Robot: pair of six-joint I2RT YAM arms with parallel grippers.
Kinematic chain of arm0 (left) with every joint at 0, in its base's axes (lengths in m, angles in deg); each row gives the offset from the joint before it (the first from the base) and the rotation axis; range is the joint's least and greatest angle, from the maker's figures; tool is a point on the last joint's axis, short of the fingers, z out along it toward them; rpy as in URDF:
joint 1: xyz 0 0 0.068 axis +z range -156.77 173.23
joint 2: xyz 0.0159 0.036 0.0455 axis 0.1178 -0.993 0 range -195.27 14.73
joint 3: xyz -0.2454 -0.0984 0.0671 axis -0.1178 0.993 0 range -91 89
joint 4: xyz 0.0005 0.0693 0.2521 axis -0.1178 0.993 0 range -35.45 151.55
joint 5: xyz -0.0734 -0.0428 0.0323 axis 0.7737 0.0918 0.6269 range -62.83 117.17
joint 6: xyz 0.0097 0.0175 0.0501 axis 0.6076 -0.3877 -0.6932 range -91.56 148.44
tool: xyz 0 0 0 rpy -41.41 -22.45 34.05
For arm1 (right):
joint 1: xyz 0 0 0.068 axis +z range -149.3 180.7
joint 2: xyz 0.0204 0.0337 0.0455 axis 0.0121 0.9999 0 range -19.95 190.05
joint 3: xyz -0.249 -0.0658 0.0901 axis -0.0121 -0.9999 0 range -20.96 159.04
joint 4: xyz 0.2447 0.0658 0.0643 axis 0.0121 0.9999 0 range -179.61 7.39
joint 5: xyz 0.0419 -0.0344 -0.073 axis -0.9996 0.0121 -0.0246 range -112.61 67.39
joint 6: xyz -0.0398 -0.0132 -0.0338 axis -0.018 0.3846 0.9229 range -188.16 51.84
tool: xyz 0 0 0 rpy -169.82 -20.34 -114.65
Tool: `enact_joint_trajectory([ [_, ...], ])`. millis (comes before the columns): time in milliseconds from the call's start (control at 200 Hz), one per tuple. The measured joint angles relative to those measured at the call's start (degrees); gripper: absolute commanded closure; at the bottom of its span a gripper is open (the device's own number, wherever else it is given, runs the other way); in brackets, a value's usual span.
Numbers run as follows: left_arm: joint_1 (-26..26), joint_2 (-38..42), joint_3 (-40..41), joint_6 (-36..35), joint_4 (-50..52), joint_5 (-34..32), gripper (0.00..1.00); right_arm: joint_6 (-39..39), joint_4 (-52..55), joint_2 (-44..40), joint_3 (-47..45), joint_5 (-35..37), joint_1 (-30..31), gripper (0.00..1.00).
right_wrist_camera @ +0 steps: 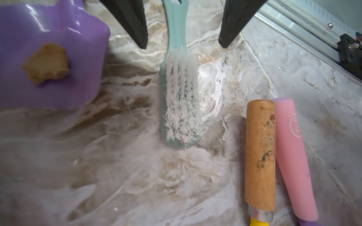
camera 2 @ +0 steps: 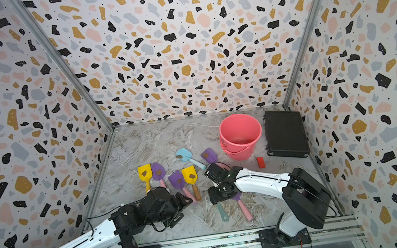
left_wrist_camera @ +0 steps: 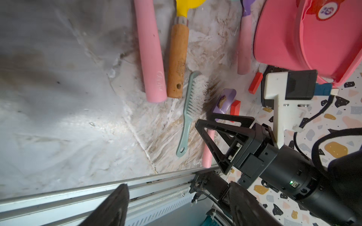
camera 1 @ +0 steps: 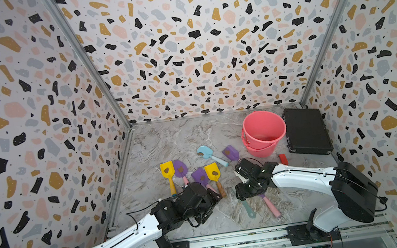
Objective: Brush the soil off the hand trowel and place it into the bucket
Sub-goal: Pick up the brush from the center of the board.
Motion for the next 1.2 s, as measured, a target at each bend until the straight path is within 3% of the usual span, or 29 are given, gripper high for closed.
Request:
enact_joint_trajectory([
  [165, 0.00, 2.80, 0.81, -0.15, 2.49, -3.06, 0.20, 0.02, -0.37, 3.06, 1.14, 1.22, 0.59, 0.45],
  [471, 0.00, 1.88, 4.13, -0.46, 1.07, -2.75, 0.19, 1.14, 1.62, 6.78, 2.67, 6.80, 2.40, 0.49],
  [716, 0.00, 4.04, 4.17, -0.61, 1.33, -3.48, 0.19, 1.51, 3.48, 8.70, 4.85, 9.35, 4.55, 0.42],
  [901, 0.00, 6.36, 4.92, -0.59, 1.66, -4.63, 0.18, 1.25, 4.46, 10.34, 6.34, 11.91, 5.57, 0.57],
  [1196, 0.00, 7.89, 6.95, -0.35, 1.97, -4.63, 0.15, 1.03, 5.49, 11.54, 7.80, 16.85, 8.85, 0.66],
])
